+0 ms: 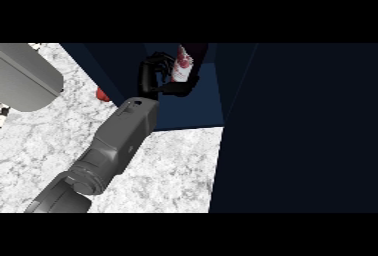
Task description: Pick up the wine, place it into the cabinet and close the cabinet
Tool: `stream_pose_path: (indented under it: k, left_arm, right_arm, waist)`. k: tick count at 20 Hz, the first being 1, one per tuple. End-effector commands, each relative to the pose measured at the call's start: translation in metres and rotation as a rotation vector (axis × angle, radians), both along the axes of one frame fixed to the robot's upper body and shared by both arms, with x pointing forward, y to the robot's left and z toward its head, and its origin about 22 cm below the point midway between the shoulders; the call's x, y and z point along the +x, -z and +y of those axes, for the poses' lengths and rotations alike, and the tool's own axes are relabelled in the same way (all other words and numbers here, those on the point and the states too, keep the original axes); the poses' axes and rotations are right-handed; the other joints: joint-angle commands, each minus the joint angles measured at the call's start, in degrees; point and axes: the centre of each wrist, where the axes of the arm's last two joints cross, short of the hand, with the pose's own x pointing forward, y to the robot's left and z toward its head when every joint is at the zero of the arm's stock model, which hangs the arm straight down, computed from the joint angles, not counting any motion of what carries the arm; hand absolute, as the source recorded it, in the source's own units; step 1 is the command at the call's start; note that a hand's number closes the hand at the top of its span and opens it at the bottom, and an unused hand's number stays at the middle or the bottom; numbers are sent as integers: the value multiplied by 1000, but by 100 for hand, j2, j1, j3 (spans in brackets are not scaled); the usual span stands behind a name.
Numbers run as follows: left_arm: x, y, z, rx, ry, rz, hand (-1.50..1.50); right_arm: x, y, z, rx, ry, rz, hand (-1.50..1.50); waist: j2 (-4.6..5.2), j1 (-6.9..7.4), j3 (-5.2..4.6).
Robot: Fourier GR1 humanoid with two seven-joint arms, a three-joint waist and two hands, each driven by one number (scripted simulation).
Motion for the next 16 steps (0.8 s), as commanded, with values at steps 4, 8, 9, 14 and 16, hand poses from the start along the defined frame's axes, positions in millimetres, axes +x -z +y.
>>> stream_pose_path:
  k: [4,8,9,14,16]
  left_arm:
    - [4,-1,16,43,-66,43,150]
    - [0,4,9,52,-90,67,150]
    - [-1,10,26,24,-73,78,150]
    - [-12,25,9,-194,-12,100,150]
    - [-11,20,2,-243,12,111,150]
  right_arm:
    - [-8,-3,3,4,-46,-13,-150]
    - [-12,5,3,5,-68,6,-150]
    - [-14,3,0,-3,-53,-13,-150]
    - [-4,0,5,6,-52,-27,-150]
    - [-2,-1,1,15,-48,-17,-150]
  waist:
    - [47,-118,-4]
    - [49,-138,1]
    - [62,-156,-2]
    - [75,-84,-13]
    - [65,-113,-7]
